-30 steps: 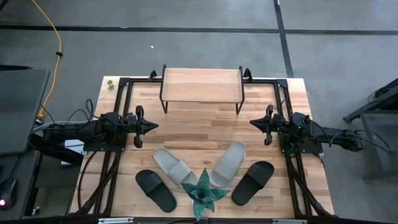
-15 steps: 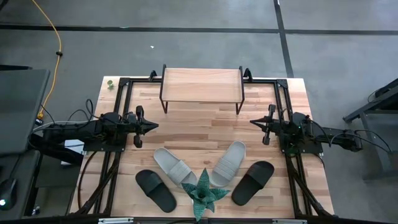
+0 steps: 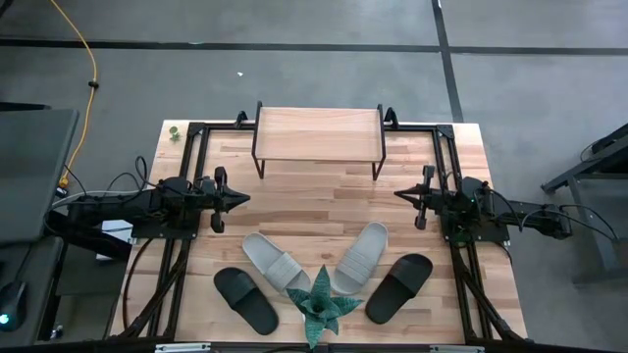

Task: Pick and place slides into the shelf
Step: Put the right black slipper on the shelf

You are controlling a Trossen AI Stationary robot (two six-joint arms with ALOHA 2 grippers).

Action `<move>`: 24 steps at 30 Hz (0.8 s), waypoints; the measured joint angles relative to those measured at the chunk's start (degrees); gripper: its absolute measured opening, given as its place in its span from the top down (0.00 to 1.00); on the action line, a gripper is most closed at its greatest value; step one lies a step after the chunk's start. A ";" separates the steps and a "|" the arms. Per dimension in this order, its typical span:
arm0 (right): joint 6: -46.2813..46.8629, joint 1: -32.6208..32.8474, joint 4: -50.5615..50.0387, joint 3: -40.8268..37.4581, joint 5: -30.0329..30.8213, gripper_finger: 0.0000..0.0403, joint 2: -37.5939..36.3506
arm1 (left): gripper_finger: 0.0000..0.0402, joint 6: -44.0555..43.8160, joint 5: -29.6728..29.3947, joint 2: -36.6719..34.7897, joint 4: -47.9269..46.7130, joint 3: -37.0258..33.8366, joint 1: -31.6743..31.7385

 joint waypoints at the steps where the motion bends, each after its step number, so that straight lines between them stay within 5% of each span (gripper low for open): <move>1: 0.00 -0.02 0.08 -0.01 -0.18 1.00 0.00 | 1.00 0.00 0.00 0.00 0.00 0.00 0.00; 19: 1.78 -0.01 0.46 0.00 -3.15 1.00 -0.01 | 1.00 3.30 -1.20 0.01 0.09 -0.01 0.00; 24: 15.29 0.00 0.59 -0.01 -2.92 1.00 0.00 | 1.00 3.26 -1.36 0.00 0.09 0.00 0.00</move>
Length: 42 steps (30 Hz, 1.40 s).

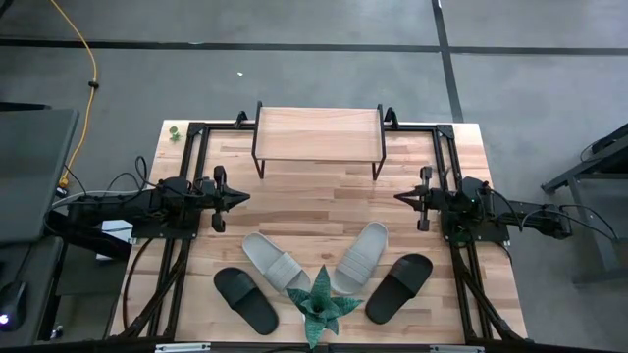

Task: Pick and place slides into the shelf
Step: Put the right black slipper on the shelf

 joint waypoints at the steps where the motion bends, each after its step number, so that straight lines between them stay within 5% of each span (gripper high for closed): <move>1: 2.75 0.00 -0.02 0.01 0.43 1.00 0.00 | 1.00 0.00 0.00 0.01 0.00 -0.01 0.00; 14: 19.89 -0.02 -0.19 0.00 0.78 1.00 0.00 | 1.00 -2.54 0.24 0.02 0.11 0.00 0.00; 32: 22.35 0.00 6.17 0.00 3.47 1.00 -0.02 | 1.00 -2.71 3.00 -0.02 13.77 0.11 -0.04; 42: 25.90 -0.02 6.76 5.58 -0.49 1.00 1.25 | 1.00 -3.99 -1.26 0.02 7.27 8.74 0.00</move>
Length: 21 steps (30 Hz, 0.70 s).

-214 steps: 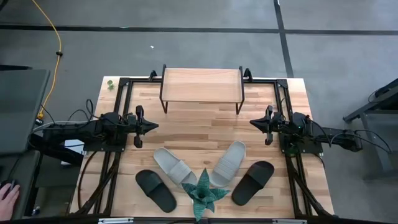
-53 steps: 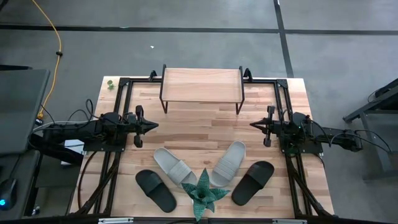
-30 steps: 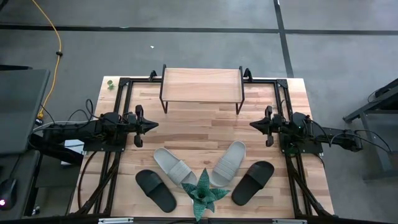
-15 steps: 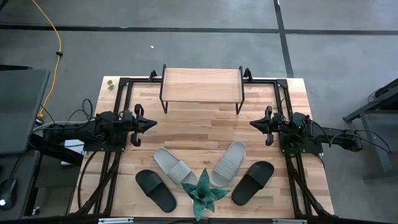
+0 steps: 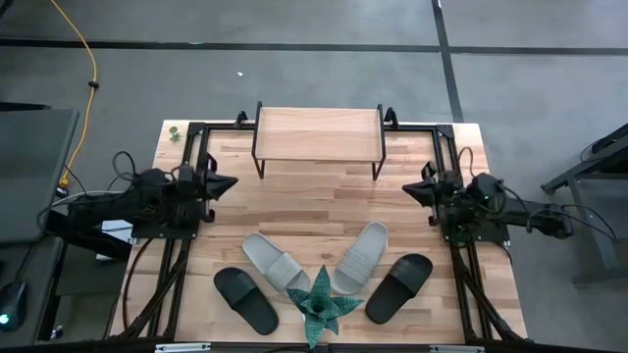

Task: Pick and place slides into the shelf
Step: Put the right black slipper on the shelf

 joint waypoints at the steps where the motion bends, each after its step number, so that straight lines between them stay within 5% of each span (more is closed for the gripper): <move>1: 0.25 0.02 -0.71 1.57 -0.42 1.00 0.60 | 1.00 -1.08 1.51 0.00 0.01 0.52 0.00; 8: -1.01 0.04 -2.41 11.40 -1.73 1.00 7.78 | 1.00 -8.70 9.26 0.02 -0.76 1.14 -0.02; 21: -2.55 2.46 -2.43 21.91 -8.99 1.00 32.54 | 1.00 -12.38 17.17 1.59 -0.20 1.14 -0.02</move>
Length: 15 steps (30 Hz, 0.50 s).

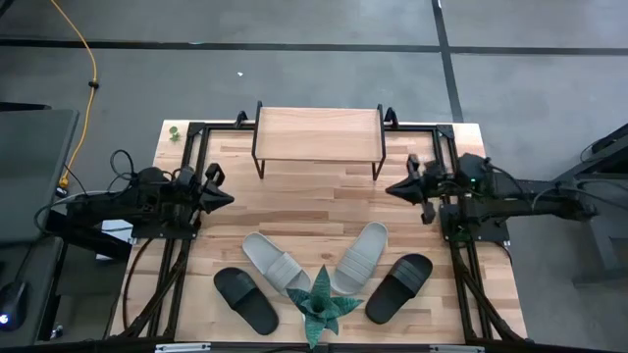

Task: Pick and place slides into the shelf
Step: Put the right black slipper on the shelf

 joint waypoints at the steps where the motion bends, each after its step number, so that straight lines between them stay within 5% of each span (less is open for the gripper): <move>1: -0.11 1.19 0.00 0.64 0.08 1.00 1.67 | 1.00 -0.17 0.31 0.42 0.06 0.00 0.00; 15: -3.86 26.93 -0.33 11.17 20.69 1.00 16.29 | 1.00 0.96 0.64 1.88 0.25 0.00 0.00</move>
